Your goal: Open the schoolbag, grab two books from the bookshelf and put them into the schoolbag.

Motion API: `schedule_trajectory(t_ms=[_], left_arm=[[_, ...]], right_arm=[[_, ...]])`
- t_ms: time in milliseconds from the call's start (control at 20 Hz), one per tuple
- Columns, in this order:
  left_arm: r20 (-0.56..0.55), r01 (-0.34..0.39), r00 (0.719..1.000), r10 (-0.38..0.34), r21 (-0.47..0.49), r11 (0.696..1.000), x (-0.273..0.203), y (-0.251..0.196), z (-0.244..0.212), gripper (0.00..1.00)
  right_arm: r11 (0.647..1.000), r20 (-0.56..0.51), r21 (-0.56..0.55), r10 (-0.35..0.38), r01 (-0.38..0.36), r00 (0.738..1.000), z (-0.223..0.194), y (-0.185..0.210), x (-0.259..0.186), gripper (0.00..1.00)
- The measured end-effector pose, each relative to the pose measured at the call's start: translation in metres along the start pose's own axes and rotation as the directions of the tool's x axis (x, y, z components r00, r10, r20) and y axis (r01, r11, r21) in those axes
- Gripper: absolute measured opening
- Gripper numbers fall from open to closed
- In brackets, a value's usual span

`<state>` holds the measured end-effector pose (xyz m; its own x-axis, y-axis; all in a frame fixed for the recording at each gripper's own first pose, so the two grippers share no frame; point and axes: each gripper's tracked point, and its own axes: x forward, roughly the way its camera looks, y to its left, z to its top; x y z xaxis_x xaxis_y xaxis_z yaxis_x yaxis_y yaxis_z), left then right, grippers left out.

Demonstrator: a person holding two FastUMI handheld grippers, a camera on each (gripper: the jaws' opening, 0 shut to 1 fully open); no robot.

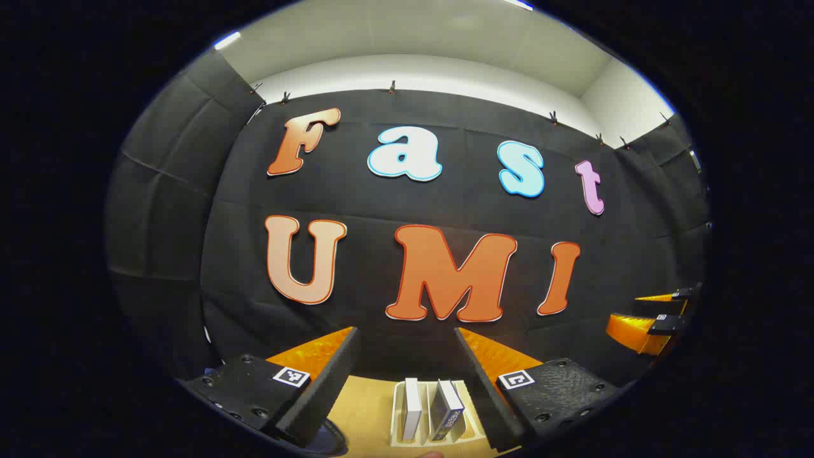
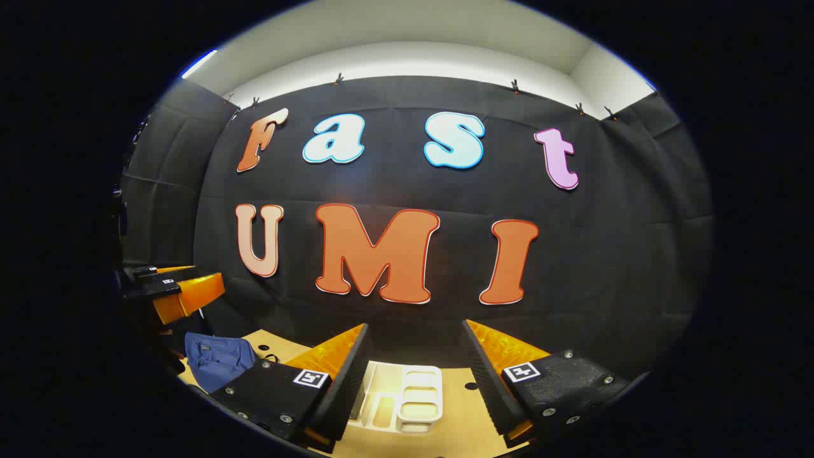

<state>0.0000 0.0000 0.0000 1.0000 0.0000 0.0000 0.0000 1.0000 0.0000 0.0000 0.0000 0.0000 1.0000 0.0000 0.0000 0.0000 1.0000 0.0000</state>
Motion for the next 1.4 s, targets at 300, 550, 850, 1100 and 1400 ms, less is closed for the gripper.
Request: schedule_trajectory(t_ms=[300, 550, 850, 1100, 1400], left_arm=[[0.021, -0.018, 1.0, 0.017, 0.012, 1.0, 0.004, 0.009, -0.021, 0.88], [-0.017, 0.016, 1.0, -0.016, -0.015, 1.0, 0.001, 0.0, -0.043, 0.89], [-0.014, 0.06, 0.998, -0.06, -0.026, 0.998, -0.005, -0.013, -0.048, 0.92], [-0.017, 0.025, 1.0, -0.025, -0.012, 1.0, -0.013, -0.006, -0.054, 0.92], [-0.005, 0.018, 1.0, -0.018, -0.027, 0.999, -0.019, -0.002, -0.052, 0.92]], right_arm=[[0.999, -0.03, 0.039, -0.03, 0.031, 0.999, -0.029, 0.022, 0.003, 0.84], [0.996, -0.057, 0.072, -0.042, 0.046, 0.997, -0.041, 0.038, 0.005, 0.84], [0.994, -0.023, 0.105, -0.034, 0.036, 0.999, -0.038, 0.049, 0.004, 0.84], [0.995, -0.042, 0.095, -0.003, 0.007, 0.999, -0.048, 0.061, 0.002, 0.85], [0.994, -0.052, 0.111, 0.016, -0.01, 0.999, -0.051, 0.069, -0.002, 0.84]])
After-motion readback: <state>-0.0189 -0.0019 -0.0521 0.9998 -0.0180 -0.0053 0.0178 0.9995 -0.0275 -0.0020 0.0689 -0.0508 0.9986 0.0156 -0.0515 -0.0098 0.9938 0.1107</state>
